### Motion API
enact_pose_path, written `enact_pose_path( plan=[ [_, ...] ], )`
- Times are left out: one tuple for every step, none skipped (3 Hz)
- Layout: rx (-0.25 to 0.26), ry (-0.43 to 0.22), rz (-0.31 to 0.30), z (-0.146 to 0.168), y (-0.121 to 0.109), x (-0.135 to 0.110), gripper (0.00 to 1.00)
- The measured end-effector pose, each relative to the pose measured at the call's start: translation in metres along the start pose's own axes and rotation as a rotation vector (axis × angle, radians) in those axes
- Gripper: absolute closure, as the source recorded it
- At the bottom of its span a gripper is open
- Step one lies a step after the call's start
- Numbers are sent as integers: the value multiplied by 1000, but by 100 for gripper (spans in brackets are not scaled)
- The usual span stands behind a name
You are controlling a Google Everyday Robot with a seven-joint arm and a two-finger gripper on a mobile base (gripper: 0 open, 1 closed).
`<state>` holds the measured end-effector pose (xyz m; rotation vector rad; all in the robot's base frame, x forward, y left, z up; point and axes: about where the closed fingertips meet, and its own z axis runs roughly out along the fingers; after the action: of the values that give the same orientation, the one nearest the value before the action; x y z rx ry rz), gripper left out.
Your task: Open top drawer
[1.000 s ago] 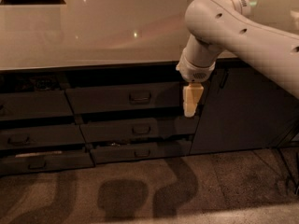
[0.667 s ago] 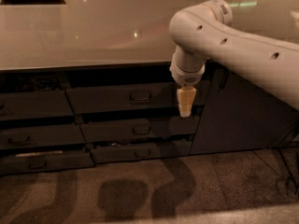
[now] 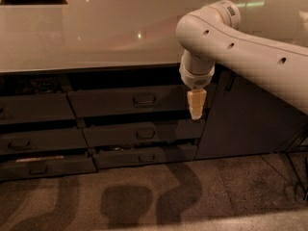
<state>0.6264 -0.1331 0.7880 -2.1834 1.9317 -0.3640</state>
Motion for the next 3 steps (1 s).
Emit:
enact_pose_path(
  plan=[
    [-16,-92,-22,3,-1,-2,0],
    [-48,-267,-69,6,-4,-7,0],
    [-40,-295,-101,3,-7,-13,0]
  ],
)
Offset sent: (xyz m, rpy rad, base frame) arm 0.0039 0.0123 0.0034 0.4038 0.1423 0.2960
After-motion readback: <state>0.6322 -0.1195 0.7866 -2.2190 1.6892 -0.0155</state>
